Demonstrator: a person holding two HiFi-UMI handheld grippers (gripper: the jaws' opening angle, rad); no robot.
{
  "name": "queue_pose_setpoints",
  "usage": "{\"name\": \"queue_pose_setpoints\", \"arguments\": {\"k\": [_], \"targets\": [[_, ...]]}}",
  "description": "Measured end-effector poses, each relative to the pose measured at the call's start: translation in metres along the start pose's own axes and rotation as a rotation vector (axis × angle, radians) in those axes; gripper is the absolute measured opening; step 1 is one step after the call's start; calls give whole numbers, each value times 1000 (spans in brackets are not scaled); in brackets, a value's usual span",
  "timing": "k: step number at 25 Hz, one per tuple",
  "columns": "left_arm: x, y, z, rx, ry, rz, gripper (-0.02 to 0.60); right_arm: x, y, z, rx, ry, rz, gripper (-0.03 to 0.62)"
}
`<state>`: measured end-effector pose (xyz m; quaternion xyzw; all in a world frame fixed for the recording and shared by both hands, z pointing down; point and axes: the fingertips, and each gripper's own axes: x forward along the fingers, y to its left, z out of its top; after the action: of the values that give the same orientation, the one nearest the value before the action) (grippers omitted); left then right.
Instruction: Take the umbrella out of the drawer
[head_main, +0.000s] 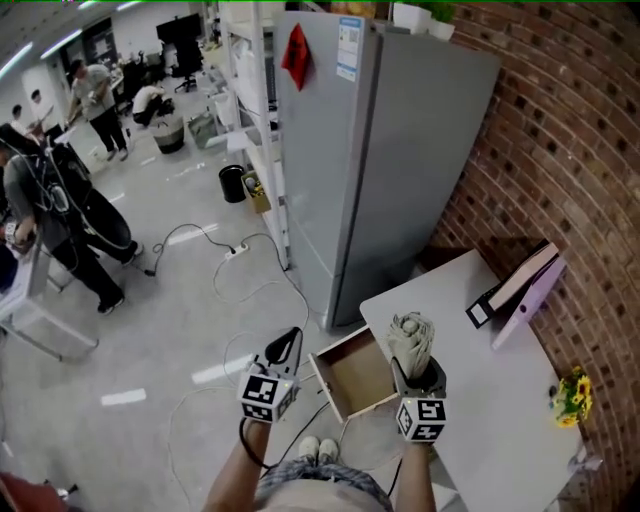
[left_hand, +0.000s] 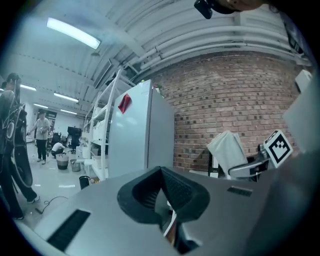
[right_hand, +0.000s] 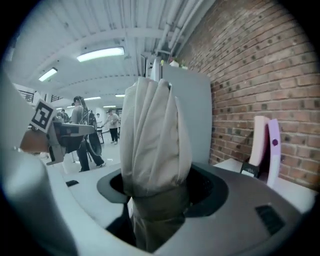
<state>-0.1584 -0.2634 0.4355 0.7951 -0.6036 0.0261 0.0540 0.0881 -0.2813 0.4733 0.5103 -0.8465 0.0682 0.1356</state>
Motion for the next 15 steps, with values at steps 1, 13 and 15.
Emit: {"name": "queue_pose_setpoints", "arguments": {"k": [1,13,15], "targets": [[-2,-2,8,7,-12,-4,26,-13,-8,11,5,-36,-14,290],[0,-7,49,10,-92,-9,26,-128,-92,67,20,-307,-215,293],[4,-13,49,16,-95,-22,26,-141,-102,70,21,-330,-251,293]]}}
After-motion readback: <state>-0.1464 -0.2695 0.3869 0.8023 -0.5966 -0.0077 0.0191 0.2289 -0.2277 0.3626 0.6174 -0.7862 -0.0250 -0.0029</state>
